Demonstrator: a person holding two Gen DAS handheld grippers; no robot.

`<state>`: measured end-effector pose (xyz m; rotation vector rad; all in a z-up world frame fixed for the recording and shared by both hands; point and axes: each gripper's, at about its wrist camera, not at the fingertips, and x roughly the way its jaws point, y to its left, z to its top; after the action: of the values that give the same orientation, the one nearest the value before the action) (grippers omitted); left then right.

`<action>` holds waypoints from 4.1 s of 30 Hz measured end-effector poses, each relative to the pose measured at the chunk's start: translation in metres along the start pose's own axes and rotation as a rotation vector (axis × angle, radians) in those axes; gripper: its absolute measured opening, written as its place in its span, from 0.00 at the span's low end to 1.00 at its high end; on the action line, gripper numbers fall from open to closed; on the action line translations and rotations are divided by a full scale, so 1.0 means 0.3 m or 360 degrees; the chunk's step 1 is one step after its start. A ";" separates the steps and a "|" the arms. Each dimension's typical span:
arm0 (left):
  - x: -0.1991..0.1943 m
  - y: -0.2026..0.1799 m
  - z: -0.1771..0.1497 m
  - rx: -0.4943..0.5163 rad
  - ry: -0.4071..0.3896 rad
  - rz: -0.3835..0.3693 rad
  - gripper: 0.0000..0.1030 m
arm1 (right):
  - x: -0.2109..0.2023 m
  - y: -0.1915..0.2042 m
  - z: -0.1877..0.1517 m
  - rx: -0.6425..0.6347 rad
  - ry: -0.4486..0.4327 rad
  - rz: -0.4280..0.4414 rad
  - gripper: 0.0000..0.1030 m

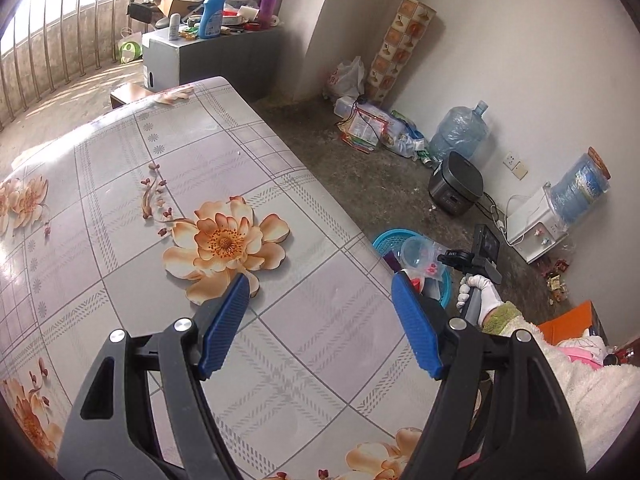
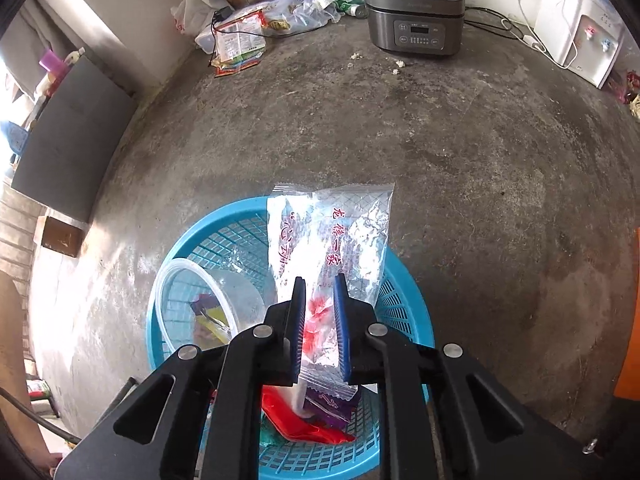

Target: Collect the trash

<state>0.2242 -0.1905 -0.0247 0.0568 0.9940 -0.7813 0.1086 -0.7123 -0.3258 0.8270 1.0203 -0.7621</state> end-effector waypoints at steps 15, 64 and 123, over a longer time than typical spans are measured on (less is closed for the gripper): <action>0.001 0.045 -0.002 -0.0045 0.0011 0.0060 0.67 | 0.295 -0.002 -0.023 -0.0020 0.0360 -0.0212 0.13; -0.522 -0.099 -0.624 -0.0396 -0.0322 0.0353 0.91 | -1.445 0.474 -1.127 -0.1182 -0.0869 0.0556 0.90; -0.394 -0.178 -0.615 -0.0173 -0.0060 0.0872 0.91 | -1.280 0.397 -1.131 -0.1229 -0.0625 -0.0089 0.94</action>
<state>0.0212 -0.0923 -0.0227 0.2106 0.9236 -0.2255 -0.0583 -0.3029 -0.0405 -0.0197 0.8785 -0.4828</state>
